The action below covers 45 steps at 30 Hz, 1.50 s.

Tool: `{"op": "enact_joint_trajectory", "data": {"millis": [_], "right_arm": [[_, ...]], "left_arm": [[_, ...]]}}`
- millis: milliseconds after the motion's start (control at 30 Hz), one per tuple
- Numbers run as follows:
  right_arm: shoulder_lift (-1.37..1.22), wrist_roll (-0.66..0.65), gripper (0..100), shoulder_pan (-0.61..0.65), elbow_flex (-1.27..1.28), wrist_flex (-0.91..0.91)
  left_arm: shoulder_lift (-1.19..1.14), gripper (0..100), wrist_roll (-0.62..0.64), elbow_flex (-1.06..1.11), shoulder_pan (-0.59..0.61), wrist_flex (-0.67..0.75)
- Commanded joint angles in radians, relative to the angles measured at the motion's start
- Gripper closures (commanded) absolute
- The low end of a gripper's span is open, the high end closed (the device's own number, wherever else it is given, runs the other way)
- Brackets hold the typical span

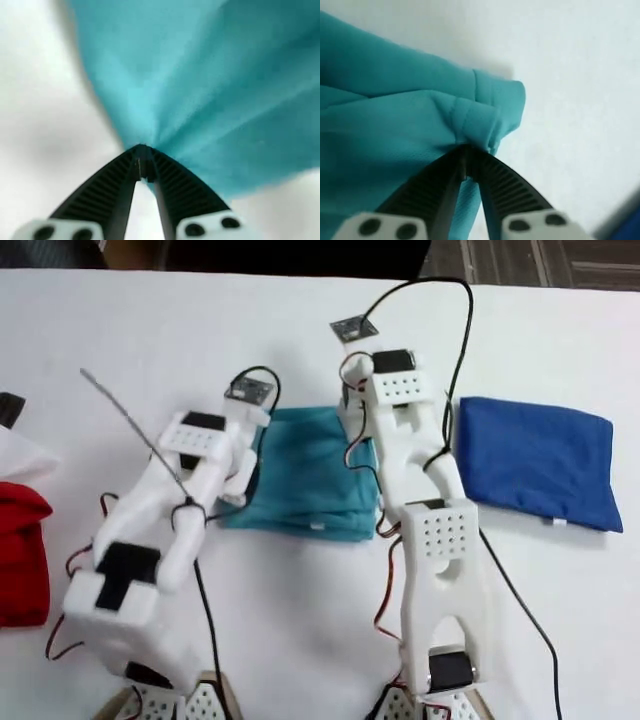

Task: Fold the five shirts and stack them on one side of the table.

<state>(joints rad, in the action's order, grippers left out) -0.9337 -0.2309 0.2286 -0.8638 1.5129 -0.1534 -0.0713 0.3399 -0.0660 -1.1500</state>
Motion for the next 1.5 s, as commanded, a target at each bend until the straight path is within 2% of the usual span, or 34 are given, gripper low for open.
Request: {"op": "enact_joint_trajectory", "data": {"millis": [0, 100, 200, 367, 467, 533, 700, 867, 1100, 1233, 1467], "right_arm": [[0.094, -0.003, 97.8, -0.027, -0.086, 0.074], [0.147, -0.003, 97.8, -0.027, -0.130, 0.139], [0.196, 0.005, 97.8, -0.027, -0.124, 0.189], [0.254, 0.000, 97.7, -0.021, 0.046, 0.197], [0.275, -0.002, 93.9, -0.013, 0.149, 0.196], [0.278, -0.003, 92.0, -0.012, 0.189, 0.193], [0.251, 0.005, 95.0, -0.018, 0.206, 0.120], [0.205, 0.041, 94.7, 0.015, 0.207, 0.162], [0.226, 0.046, 80.4, 0.048, 0.198, 0.162], [0.223, 0.055, 80.0, 0.039, 0.206, 0.163], [0.177, 0.057, 79.8, 0.048, 0.213, 0.150]], "left_arm": [[0.172, 97, -0.011, 0.002, -0.038, -0.063], [0.304, 97, -0.046, 0.120, -0.083, -0.032], [0.443, 97, -0.118, 0.321, -0.095, 0.092], [0.598, 97, -0.269, 0.608, 0.023, 0.359], [0.601, 97, -0.292, 0.668, 0.081, 0.448], [0.588, 97, -0.290, 0.673, 0.095, 0.466], [0.543, 97, -0.244, 0.661, 0.101, 0.491], [0.542, 97, -0.186, 0.657, 0.164, 0.499], [0.534, 97, -0.163, 0.662, 0.252, 0.499], [0.532, 97, -0.101, 0.665, 0.256, 0.499], [0.534, 97, -0.101, 0.657, 0.256, 0.502]]}}
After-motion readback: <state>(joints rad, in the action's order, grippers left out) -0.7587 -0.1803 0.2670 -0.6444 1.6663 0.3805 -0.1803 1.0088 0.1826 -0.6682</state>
